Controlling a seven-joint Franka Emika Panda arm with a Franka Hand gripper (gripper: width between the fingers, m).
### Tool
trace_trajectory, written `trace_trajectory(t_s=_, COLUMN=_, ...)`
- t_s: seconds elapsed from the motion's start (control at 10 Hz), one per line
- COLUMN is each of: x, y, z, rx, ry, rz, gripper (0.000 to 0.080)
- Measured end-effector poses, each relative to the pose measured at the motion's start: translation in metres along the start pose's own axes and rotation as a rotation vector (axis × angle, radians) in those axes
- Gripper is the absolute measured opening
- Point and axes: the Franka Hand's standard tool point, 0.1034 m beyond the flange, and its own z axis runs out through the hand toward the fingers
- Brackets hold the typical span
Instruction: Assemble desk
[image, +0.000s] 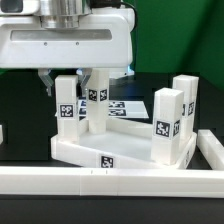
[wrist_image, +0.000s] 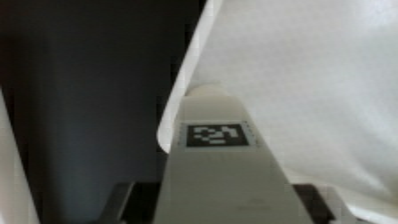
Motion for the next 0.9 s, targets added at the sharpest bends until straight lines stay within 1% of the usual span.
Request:
trace_trajectory(t_s=0.4, x=0.0003, y=-0.0015, z=0.0003, rx=0.001, ry=0.001, rz=0.367, gripper=0.0289)
trace_trajectory(t_s=0.7, x=-0.0055, y=-0.0039, z=0.0003, rx=0.012, ry=-0.026, rz=0.560, gripper=0.0294)
trace_trajectory(t_s=0.9, x=-0.0087, y=-0.0057, z=0.0005, rx=0.012, ry=-0.034, rz=0.620, gripper=0.0298)
